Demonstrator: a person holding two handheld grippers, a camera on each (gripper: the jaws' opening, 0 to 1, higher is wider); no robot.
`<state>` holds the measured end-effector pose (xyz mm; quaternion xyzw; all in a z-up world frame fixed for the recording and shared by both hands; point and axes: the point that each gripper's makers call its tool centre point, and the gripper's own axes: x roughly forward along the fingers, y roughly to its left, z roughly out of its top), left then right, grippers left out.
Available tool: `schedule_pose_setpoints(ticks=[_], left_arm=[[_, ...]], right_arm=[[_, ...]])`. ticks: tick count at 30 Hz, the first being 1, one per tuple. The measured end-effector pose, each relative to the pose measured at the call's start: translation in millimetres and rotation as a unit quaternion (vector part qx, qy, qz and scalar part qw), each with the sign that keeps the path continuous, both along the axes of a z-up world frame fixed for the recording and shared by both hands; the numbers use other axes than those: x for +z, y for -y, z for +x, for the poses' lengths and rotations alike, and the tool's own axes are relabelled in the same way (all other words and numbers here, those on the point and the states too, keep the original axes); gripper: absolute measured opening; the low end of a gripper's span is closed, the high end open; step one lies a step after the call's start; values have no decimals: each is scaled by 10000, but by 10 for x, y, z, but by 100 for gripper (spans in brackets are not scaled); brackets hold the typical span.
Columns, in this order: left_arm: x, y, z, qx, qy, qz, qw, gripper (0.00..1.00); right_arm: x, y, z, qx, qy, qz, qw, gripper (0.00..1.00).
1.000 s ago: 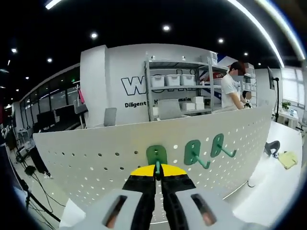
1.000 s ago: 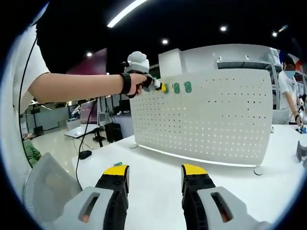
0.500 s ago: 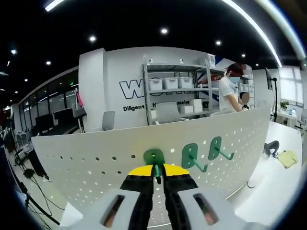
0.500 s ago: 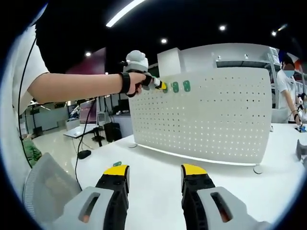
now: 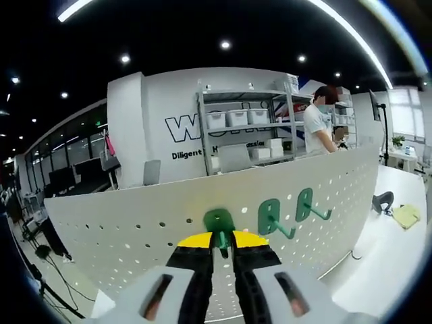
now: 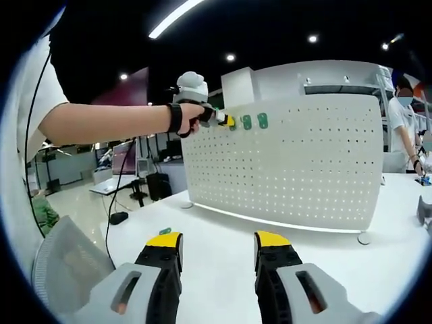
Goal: Insert the hook assembly into the mounting plate slot until the hook locks in place.
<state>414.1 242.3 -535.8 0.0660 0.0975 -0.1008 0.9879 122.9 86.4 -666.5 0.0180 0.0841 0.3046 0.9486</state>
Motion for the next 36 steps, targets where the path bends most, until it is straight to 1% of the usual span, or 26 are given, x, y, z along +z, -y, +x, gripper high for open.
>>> schedule_pose_setpoints(ticks=[2, 4, 6, 12, 14, 17, 20, 21, 23, 24, 28, 30, 33, 36], left_arm=[[12, 2, -4, 2, 46, -140, 9999, 9], [15, 0, -6, -1, 69, -62, 10000, 5], [16, -6, -6, 4, 78, -49, 10000, 3], [23, -37, 6, 29, 124, 39, 9999, 3], [22, -26, 1, 54, 100, -60, 9999, 2], [-3, -24, 16, 148, 45, -15, 9999, 3], [-4, -18, 26, 179, 52, 159, 9997, 3], [-5, -15, 24, 164, 57, 164, 9997, 4], [-14, 0, 18, 110, 13, 30, 9999, 5], [19, 3, 15, 104, 99, -27, 9999, 6], [33, 36, 30, 44, 163, 28, 9999, 11], [14, 41, 36, 14, 112, -33, 9999, 11], [3, 49, 12, -25, 120, 0, 9999, 12], [-1, 65, -12, -121, 166, 42, 9998, 15]], right_arm=[[-2, 9, 3, -6, -2, -13, 10000, 43], [-4, 18, 1, -12, -7, -13, 10000, 42], [-11, 26, -1, -23, -24, -19, 10000, 42], [-19, 5, -1, -6, -32, -23, 10000, 42], [-11, -9, 0, 4, -28, -6, 10000, 42], [-7, -18, 2, 10, -19, 6, 10000, 42], [-14, -16, 0, 8, -31, -13, 10000, 42], [-10, -13, -2, 5, -26, -7, 10000, 42], [-9, 4, -1, -17, -24, -6, 10000, 42], [-13, 15, -1, -31, -27, -13, 10000, 42], [-25, 28, -1, -51, -44, 5, 10000, 42], [-24, 21, -3, -43, -39, 1, 10000, 42], [-12, 12, -2, -44, -21, 29, 10000, 42], [-22, -8, -1, 0, -29, -19, 10000, 42]])
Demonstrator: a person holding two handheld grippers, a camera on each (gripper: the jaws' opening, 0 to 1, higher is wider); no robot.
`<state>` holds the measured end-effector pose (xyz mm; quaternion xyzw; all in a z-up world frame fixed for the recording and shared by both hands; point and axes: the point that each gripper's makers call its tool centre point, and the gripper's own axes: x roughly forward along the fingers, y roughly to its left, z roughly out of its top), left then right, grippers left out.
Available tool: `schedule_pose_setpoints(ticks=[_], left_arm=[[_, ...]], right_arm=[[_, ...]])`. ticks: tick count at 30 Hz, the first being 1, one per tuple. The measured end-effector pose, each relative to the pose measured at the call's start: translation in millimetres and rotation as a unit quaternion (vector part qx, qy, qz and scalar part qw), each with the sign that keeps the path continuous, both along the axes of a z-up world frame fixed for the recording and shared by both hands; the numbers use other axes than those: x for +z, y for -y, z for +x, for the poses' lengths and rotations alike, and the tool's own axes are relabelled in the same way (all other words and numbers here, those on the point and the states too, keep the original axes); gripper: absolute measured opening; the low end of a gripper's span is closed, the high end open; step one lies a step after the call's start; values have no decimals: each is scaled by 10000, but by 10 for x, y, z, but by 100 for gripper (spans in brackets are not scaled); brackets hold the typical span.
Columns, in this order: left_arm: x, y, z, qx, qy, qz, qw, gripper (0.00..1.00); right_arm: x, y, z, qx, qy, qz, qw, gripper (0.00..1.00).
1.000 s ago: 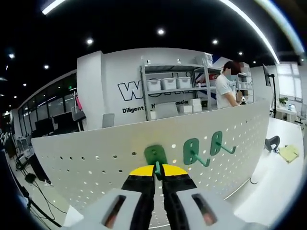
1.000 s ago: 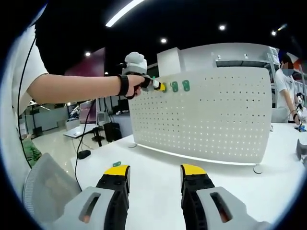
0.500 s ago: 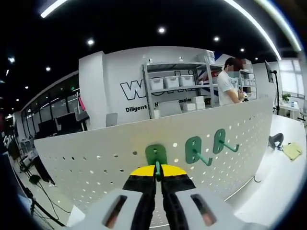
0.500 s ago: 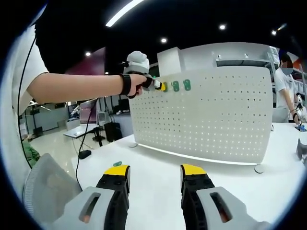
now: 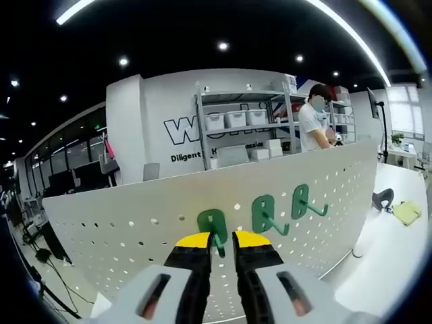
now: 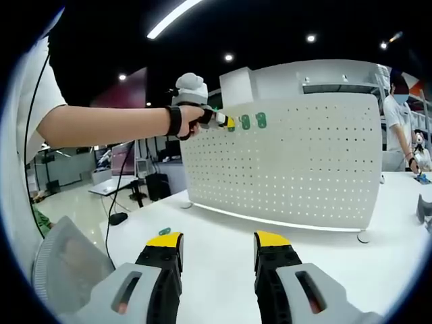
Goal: Insert the hook assembly into the mounting plate slot until the hook locks in place.
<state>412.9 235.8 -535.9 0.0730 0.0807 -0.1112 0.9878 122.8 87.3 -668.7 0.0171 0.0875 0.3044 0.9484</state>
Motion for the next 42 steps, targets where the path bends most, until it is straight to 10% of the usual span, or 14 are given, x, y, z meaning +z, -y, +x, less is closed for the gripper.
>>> schedule_pose_setpoints(ticks=[23, 42], left_arm=[[178, -60, -525, -856, 228, -379, 9953, 31], [-203, -321, -973, -1423, -243, -565, 9879, 37]], right_arm=[[137, -248, -89, 185, 90, -295, 9994, 43], [138, -550, -100, 205, 132, -348, 9991, 42]])
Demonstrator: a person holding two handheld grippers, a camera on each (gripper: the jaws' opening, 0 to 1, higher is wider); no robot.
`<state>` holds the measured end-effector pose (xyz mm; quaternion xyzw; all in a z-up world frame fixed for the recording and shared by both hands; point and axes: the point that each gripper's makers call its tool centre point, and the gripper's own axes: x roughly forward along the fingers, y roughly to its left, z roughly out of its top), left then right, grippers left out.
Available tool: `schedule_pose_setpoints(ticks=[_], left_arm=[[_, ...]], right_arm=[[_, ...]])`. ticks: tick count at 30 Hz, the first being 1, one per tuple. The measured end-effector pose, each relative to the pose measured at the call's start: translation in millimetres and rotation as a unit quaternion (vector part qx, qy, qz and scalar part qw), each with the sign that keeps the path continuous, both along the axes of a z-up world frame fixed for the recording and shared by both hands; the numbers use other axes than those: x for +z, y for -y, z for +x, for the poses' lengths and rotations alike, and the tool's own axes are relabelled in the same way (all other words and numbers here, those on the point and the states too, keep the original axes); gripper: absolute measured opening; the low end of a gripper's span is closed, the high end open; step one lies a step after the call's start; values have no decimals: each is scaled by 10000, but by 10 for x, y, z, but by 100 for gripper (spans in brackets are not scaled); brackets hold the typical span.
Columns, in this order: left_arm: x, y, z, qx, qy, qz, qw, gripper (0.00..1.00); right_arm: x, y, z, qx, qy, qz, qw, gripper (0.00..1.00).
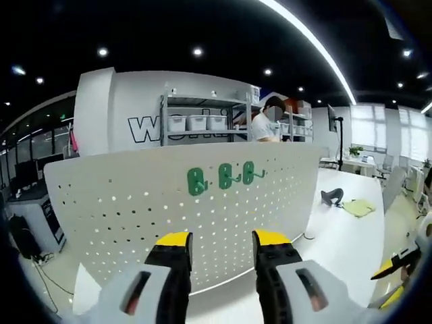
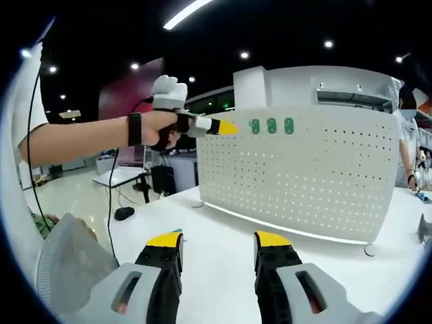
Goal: Insert the hook assembly into the mounting plate slot until the hook locks in place.
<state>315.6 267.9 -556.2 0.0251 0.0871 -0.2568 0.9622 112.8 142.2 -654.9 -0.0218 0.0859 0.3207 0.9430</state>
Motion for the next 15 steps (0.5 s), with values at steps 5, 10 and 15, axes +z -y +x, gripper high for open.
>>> schedule_pose_setpoints(ticks=[5, 10, 15], left_arm=[[-62, -110, -115, 47, -19, 21, 10000, 35], [-243, -180, -228, -59, -371, -79, 9993, 36], [-389, -269, -329, -54, -472, -61, 9989, 36]], right_arm=[[-7, -39, -23, 0, -11, -2, 10000, 42], [-6, -77, -49, 15, -15, -8, 10000, 42], [3, -122, -62, 18, -4, 12, 10000, 42]])
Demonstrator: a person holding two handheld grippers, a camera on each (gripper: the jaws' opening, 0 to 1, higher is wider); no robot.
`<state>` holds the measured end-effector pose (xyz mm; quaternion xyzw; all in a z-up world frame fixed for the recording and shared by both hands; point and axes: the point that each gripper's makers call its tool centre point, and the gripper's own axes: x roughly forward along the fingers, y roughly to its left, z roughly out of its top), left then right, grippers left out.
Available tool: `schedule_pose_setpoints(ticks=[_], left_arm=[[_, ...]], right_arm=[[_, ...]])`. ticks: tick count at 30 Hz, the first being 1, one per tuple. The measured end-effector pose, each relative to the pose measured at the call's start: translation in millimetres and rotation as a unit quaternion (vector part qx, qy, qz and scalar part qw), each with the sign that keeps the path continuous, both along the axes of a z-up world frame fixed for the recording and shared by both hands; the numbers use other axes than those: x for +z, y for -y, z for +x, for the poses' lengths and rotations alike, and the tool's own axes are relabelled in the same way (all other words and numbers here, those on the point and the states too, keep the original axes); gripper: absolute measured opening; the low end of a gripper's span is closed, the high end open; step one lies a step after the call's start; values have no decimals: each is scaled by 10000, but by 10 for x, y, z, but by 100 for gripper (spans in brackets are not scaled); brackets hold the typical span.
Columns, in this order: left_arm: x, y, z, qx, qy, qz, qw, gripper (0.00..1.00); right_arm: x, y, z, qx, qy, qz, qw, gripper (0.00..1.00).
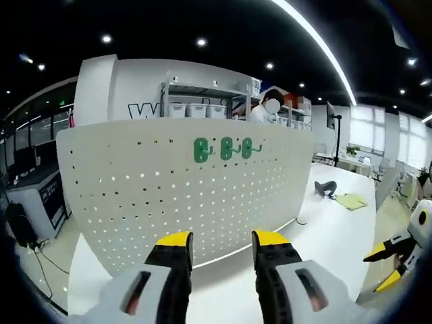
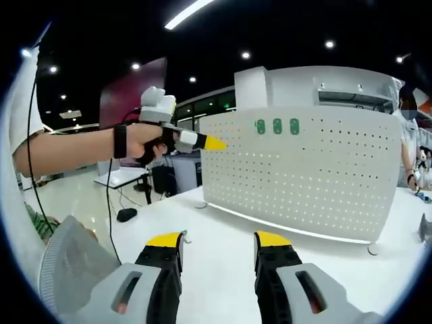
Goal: Insert the hook assembly into the mounting plate slot until the hook locks in place.
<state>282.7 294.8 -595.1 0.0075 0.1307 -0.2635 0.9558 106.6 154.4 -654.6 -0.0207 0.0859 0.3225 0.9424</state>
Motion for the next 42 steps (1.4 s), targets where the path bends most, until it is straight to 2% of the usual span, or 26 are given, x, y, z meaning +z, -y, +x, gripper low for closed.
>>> schedule_pose_setpoints(ticks=[9, 16, 21, 27, 29, 36, 42], left_arm=[[-250, -203, -175, 73, -240, -60, 9997, 36], [-451, -356, -274, 49, -397, 74, 9992, 35], [-641, -479, -338, 147, -656, 98, 9977, 32], [-798, -530, -397, 154, -771, 91, 9969, 34], [-898, -551, -428, 136, -871, 237, 9958, 34], [-1203, -603, -557, 266, -1234, 113, 9919, 34], [-1321, -653, -553, 334, -1234, 112, 9917, 34]], right_arm=[[3, -112, -14, 59, 1, 0, 10000, 42], [-4, -191, -21, 128, -11, -52, 9999, 42], [-29, -229, -8, 150, -66, -97, 9998, 42], [-71, -279, -27, 211, -136, -159, 9996, 42], [-79, -291, -27, 210, -146, -150, 9996, 42], [-149, -308, -38, 145, -287, -179, 9993, 42], [-188, -295, -29, 63, -348, -210, 9992, 42]])
